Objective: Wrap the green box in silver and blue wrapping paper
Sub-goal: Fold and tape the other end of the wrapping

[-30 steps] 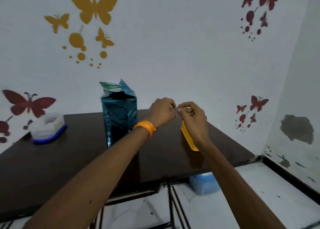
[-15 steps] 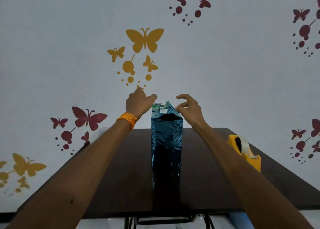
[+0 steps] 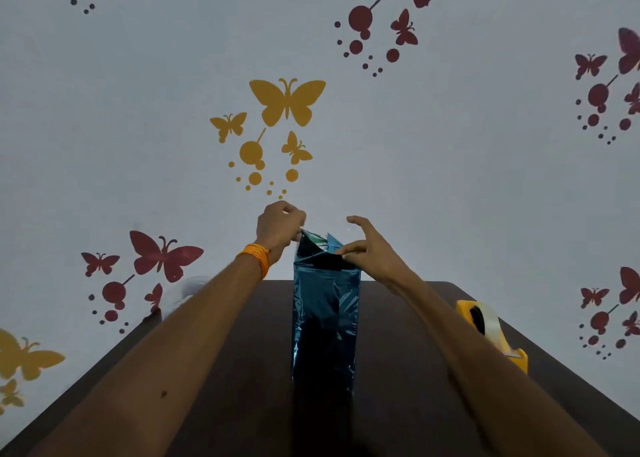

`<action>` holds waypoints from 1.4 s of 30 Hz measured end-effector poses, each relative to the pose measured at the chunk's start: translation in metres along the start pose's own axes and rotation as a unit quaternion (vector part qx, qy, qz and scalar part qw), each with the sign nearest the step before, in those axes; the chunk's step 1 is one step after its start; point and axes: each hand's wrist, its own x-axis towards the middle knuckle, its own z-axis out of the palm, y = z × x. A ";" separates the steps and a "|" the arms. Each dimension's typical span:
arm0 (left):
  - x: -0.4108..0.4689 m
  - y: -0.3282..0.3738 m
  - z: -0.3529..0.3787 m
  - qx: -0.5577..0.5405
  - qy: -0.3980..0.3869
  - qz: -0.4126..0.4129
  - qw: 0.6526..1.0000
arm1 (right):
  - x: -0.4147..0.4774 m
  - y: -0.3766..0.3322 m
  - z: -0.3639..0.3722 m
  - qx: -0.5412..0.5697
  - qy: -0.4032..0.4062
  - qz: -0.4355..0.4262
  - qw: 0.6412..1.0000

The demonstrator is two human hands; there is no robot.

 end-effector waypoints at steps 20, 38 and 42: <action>0.040 0.008 0.001 0.153 -0.143 -0.038 0.977 | 0.006 0.004 -0.002 -0.071 -0.032 -0.038 0.996; -0.007 -0.041 -0.029 -0.090 -0.035 -0.012 0.995 | -0.004 -0.006 0.000 -0.018 0.043 -0.041 0.998; -0.021 -0.053 -0.020 -0.114 -0.105 -0.005 0.988 | -0.004 -0.030 0.007 -0.007 0.088 -0.015 0.996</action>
